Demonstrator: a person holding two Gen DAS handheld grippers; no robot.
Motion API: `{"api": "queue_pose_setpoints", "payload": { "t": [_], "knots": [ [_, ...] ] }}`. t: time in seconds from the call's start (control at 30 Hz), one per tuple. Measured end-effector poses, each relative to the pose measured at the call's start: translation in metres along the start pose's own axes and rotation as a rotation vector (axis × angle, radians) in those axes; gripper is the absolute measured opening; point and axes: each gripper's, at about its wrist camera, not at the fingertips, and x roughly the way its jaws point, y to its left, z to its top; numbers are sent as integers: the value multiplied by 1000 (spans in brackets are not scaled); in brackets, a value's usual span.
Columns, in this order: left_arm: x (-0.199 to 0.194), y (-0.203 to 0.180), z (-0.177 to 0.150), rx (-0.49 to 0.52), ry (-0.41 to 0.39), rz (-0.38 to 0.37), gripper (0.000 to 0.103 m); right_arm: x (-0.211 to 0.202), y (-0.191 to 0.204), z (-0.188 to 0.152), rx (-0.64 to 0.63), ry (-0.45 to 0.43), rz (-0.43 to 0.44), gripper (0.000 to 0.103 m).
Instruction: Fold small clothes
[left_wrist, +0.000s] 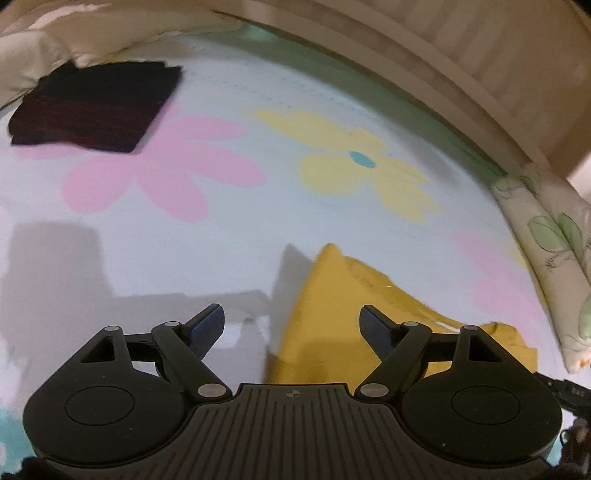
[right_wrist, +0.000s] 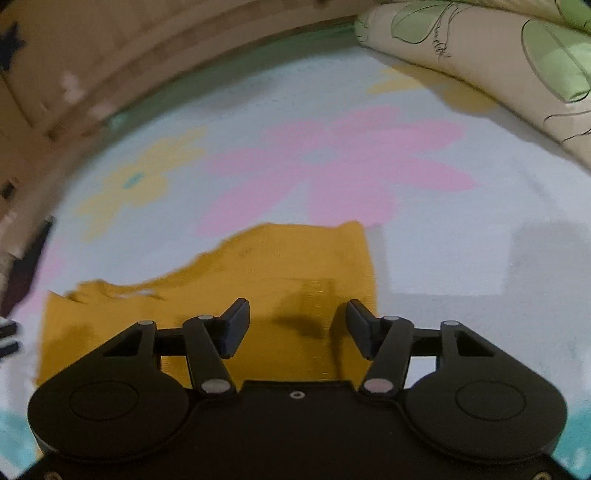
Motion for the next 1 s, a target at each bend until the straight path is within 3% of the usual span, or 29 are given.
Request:
{"api": "queue_pose_setpoints", "payload": {
  "t": [0.1, 0.13, 0.17, 0.2, 0.27, 0.4, 0.53, 0.6, 0.67, 0.7, 0.83, 0.93, 1.0],
  "knots": [
    [4, 4, -2, -10, 21, 18, 80, 1, 8, -6, -5, 13, 44, 61],
    [3, 5, -1, -7, 23, 22, 80, 1, 12, -7, -23, 18, 44, 52],
    [3, 3, -1, -2, 23, 22, 80, 2, 17, -7, -46, 24, 39, 25],
    [1, 2, 0, 3, 21, 20, 80, 1, 24, -7, -65, 30, 38, 14],
    [0, -3, 1, 18, 13, 16, 80, -5, 34, -7, -118, -2, 40, 14],
    [1, -15, -1, 55, 11, 5, 80, -16, 33, 4, -125, -81, -67, 14],
    [12, -29, -5, 104, 33, 16, 80, -4, 24, 1, -107, -37, -125, 14],
    [18, -35, -5, 120, 26, 33, 80, 2, 21, -3, -101, -12, -116, 24],
    [23, -39, -2, 133, 12, 41, 80, 2, 19, -4, -83, -19, -114, 53],
    [27, -42, 0, 148, 10, 43, 80, 0, 19, -4, -77, -31, -107, 56],
    [48, -41, 6, 188, 5, 111, 80, -2, 15, -2, -56, -34, -113, 58],
    [64, -27, 5, 151, 11, 172, 80, 0, 9, -4, -43, -20, -133, 59],
    [65, -20, 7, 147, -40, 172, 81, 2, 5, -5, -29, -7, -140, 59]
  ]
}}
